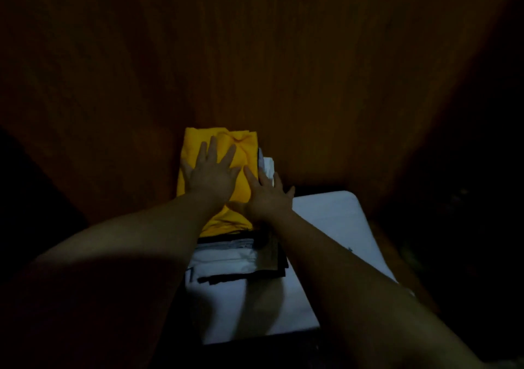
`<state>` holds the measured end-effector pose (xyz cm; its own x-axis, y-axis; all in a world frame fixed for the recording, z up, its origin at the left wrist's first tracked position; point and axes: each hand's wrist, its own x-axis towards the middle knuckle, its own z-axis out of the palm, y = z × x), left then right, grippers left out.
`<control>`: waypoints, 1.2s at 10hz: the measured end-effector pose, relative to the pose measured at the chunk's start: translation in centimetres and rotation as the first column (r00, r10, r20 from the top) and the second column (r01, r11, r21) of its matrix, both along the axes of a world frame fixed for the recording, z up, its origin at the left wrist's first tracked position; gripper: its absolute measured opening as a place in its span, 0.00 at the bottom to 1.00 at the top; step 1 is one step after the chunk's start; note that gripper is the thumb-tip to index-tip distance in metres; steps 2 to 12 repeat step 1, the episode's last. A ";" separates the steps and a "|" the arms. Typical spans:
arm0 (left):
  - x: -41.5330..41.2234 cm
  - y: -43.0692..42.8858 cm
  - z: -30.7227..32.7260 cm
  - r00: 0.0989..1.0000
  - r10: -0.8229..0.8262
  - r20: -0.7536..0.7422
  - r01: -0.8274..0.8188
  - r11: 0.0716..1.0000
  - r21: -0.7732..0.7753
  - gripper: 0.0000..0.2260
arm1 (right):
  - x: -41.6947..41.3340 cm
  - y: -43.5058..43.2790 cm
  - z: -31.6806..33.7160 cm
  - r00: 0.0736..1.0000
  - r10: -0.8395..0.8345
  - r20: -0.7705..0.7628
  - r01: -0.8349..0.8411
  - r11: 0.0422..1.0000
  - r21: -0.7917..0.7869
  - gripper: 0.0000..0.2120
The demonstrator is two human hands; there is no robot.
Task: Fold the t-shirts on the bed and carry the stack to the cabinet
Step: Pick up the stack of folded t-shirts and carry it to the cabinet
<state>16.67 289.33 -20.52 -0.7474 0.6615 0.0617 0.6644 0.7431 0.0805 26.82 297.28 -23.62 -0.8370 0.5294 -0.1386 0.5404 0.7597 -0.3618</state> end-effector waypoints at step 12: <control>2.2 -1.0 3.3 0.997 0.007 0.074 -0.004 0.999 -0.035 0.24 | 1.2 -0.6 4.7 0.996 0.002 0.093 -0.008 0.998 0.063 0.40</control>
